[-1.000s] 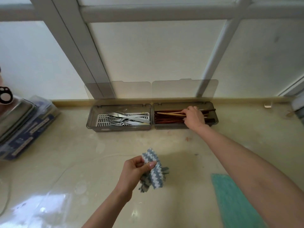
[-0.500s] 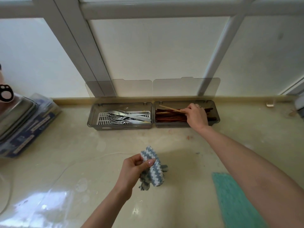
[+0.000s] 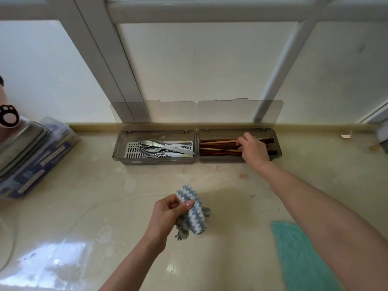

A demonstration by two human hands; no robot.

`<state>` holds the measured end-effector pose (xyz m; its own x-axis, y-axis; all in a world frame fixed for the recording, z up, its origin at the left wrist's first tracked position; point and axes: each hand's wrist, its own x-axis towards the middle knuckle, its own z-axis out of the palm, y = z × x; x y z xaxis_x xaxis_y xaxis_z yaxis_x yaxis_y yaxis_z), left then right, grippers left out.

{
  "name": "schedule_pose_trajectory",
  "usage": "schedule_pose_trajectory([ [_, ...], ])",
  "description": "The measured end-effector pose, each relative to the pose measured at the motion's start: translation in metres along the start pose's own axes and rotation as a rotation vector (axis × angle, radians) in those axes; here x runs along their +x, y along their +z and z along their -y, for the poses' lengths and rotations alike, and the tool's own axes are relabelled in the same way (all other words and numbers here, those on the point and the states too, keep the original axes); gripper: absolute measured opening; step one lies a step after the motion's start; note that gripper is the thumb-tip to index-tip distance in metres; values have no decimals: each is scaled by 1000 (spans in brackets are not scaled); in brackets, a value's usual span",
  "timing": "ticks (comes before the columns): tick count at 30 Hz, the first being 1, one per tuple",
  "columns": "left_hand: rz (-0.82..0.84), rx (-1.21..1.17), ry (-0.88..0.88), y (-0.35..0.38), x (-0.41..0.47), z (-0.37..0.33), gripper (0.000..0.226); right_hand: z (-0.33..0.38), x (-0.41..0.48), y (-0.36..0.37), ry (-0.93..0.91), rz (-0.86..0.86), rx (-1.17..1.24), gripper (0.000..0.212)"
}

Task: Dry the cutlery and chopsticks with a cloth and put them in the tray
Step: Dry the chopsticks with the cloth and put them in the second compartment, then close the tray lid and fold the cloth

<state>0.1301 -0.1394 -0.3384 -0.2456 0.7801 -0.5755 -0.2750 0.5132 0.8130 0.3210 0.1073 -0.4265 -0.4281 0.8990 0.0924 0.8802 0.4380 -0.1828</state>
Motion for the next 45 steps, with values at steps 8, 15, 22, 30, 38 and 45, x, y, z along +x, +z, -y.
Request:
schedule_pose_trajectory([
  [8,21,4,-7,5,4,1,21,-5,-6,-6,56,8,120,23],
  [15,28,12,0,9,5,0,18,5,-14,7,131,77,125,51],
  [22,13,22,10,10,4,-3,17,10,-19,6,46,133,-18,49],
  [30,-9,56,36,12,1,-10,25,49,22,-52,-25,-306,266,35],
  [38,-50,-27,75,5,-5,-18,43,151,92,-62,-250,141,187,61],
  [45,-112,-80,91,-12,-9,-15,28,137,76,-71,-159,-14,440,43],
])
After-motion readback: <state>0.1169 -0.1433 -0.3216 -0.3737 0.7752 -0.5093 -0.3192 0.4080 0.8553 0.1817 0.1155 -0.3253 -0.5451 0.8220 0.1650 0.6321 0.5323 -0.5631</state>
